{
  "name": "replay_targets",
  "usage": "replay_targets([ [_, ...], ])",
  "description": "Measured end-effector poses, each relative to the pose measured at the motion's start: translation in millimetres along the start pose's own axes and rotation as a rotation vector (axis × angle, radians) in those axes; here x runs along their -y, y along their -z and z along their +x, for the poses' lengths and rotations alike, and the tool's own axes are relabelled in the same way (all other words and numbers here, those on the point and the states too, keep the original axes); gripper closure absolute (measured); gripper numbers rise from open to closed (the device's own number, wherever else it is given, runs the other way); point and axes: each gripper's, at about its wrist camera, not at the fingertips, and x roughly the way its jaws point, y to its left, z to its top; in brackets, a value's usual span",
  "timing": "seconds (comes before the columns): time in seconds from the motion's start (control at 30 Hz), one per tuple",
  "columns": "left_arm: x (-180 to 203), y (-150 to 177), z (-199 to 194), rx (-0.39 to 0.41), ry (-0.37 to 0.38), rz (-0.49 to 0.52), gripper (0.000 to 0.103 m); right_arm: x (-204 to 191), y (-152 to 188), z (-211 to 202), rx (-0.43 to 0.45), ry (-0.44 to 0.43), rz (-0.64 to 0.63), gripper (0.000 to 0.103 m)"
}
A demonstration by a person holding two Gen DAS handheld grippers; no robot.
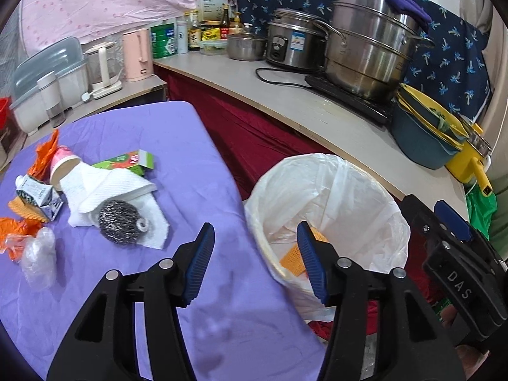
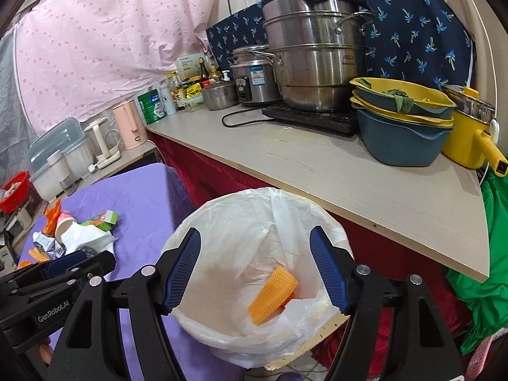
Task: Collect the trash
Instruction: 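Open both grippers to drop the foam sleeve and red bag into the bin, then move both open grippers back over the trash on the table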
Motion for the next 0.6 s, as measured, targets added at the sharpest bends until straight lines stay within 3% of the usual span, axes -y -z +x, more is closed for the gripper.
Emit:
replay_targets([
  [0.17, -21, 4, -16, 0.024, -0.042, -0.028, 0.050, -20, 1, -8, 0.008, -0.031, -0.028, 0.030],
  [0.27, -38, 7, -25, 0.035, -0.069, -0.062, 0.043, -33, 3, -11, 0.007, -0.044, -0.050, 0.029],
  [0.4, -63, 12, -36, 0.041, -0.112, -0.107, 0.042, -54, 7, -14, -0.001, -0.076, -0.078, 0.029],
  [0.47, -75, 15, -41, 0.045, -0.141, -0.128, 0.035, -64, 9, -15, -0.007, -0.084, -0.094, 0.029],
  [0.6, -104, 25, -49, 0.042, -0.192, -0.169, 0.033, -86, 16, -14, -0.027, -0.116, -0.128, 0.029],
])
